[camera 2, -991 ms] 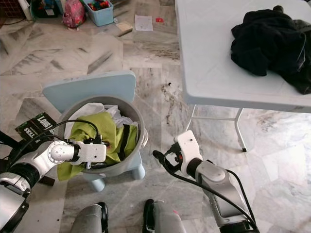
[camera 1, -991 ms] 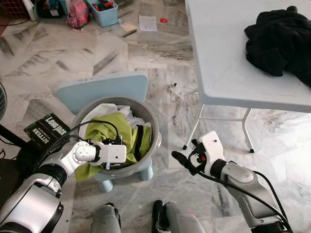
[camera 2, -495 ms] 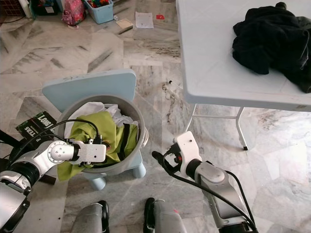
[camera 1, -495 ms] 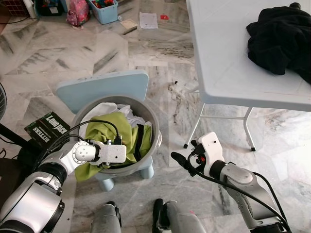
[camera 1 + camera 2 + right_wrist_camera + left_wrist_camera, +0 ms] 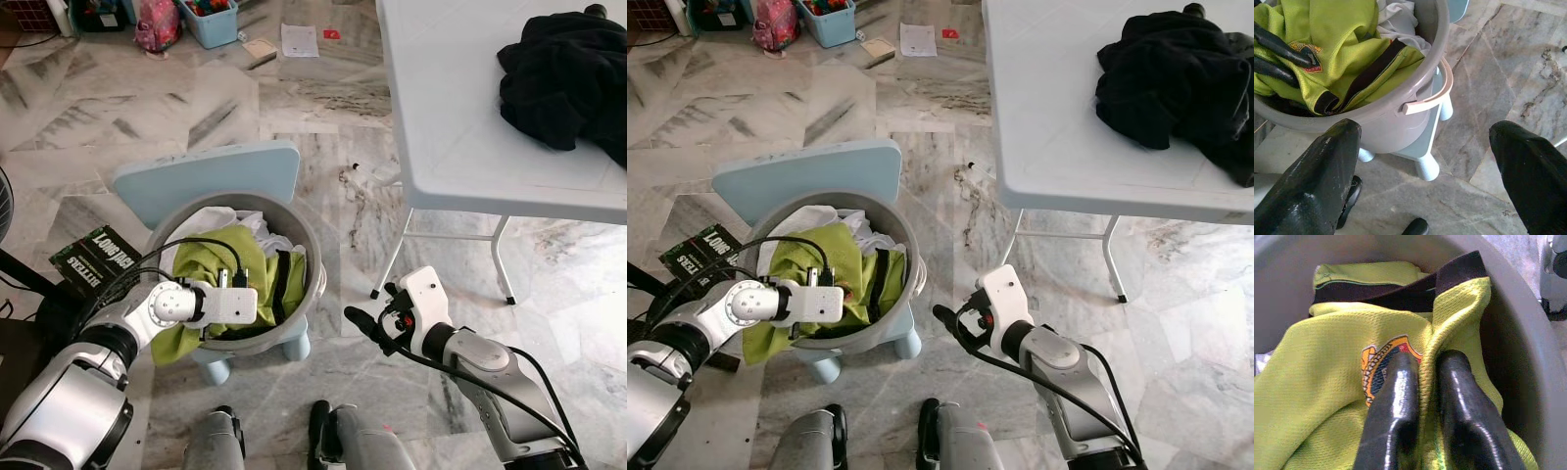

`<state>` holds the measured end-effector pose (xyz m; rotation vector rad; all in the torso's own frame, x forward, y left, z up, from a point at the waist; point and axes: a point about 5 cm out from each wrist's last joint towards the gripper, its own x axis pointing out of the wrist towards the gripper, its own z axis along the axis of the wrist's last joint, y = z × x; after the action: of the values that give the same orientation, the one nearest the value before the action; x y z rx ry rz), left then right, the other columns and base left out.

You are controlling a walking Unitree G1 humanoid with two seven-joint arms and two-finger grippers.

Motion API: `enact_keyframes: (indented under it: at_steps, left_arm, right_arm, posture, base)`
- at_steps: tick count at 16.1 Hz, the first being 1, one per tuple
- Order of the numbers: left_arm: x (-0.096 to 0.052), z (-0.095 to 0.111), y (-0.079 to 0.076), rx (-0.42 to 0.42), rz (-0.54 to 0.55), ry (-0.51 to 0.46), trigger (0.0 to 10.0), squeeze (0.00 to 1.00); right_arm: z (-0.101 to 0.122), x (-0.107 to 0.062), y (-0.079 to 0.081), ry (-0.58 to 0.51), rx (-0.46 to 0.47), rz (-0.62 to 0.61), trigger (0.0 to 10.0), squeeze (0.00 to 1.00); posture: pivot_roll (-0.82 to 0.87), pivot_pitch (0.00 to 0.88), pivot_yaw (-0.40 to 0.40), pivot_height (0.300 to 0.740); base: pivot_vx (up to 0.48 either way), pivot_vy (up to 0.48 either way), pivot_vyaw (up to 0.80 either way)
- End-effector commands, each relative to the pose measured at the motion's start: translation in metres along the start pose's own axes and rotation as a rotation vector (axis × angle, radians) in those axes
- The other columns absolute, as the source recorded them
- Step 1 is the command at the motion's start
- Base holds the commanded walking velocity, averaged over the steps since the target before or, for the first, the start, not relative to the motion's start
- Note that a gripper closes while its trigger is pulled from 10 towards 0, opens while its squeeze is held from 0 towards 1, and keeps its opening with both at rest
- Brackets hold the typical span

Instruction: Hang hanger

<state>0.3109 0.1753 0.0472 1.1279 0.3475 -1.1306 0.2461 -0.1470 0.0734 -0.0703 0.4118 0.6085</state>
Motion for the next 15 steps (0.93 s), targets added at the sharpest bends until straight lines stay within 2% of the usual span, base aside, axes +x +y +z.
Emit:
enact_keyframes:
  at_steps: [1, 2, 3, 5, 8, 10, 12, 14, 15]
  left_arm:
    - [0.000, -0.002, -0.001, -0.019, 0.007, 0.003, 0.0, 0.00]
    - [0.000, -0.002, -0.001, -0.024, 0.011, 0.004, 0.0, 0.00]
    - [-0.001, -0.001, 0.003, -0.077, 0.054, -0.021, 0.0, 0.00]
    - [-0.003, -0.001, 0.009, -0.133, 0.124, -0.042, 0.0, 0.00]
    - [-0.013, -0.004, 0.026, -0.328, 0.356, -0.126, 0.0, 0.00]
    - [-0.019, -0.009, 0.026, -0.548, 0.525, -0.212, 0.0, 0.00]
    - [-0.024, -0.008, 0.022, -0.704, 0.668, -0.313, 0.0, 0.00]
    - [-0.031, -0.003, 0.021, -0.743, 0.775, -0.379, 0.0, 0.00]
    - [-0.039, 0.000, 0.017, -0.772, 0.878, -0.407, 0.0, 0.00]
  right_arm:
    - [-0.002, 0.000, -0.001, 0.009, 0.007, -0.007, 10.0, 0.00]
    - [-0.002, 0.000, -0.001, 0.009, 0.007, -0.007, 10.0, 0.00]
    - [-0.003, 0.002, -0.001, 0.008, 0.013, -0.010, 10.0, 0.00]
    - [-0.004, 0.005, -0.002, 0.006, 0.021, -0.017, 10.0, 0.00]
    - [-0.005, 0.012, -0.003, -0.002, 0.020, -0.026, 10.0, 0.00]
    - [-0.005, 0.017, -0.005, -0.022, 0.037, -0.050, 10.0, 0.00]
    - [-0.005, 0.023, -0.007, -0.044, 0.064, -0.086, 10.0, 0.00]
    - [-0.005, 0.029, -0.010, -0.059, 0.097, -0.117, 10.0, 0.00]
    - [-0.003, 0.033, -0.013, -0.080, 0.117, -0.148, 10.0, 0.00]
  posture:
    - [-0.11, 0.206, -0.074, 0.740]
    - [-0.11, 0.205, -0.073, 0.740]
    - [-0.10, 0.197, -0.068, 0.740]
    - [-0.09, 0.176, -0.062, 0.740]
    - [-0.07, 0.141, -0.056, 0.740]
    - [-0.05, 0.098, -0.055, 0.740]
    - [-0.03, 0.060, -0.061, 0.740]
    - [-0.02, 0.044, -0.061, 0.740]
    - [-0.01, 0.020, -0.057, 0.740]
  base:
    - [0.000, 0.000, 0.00]
    - [0.000, 0.000, 0.00]
    - [0.000, 0.000, 0.00]
    - [0.000, 0.000, 0.00]
    - [0.000, 0.000, 0.00]
    - [0.000, 0.000, 0.00]
    - [0.000, 0.000, 0.00]
    - [0.000, 0.000, 0.00]
    - [0.000, 0.000, 0.00]
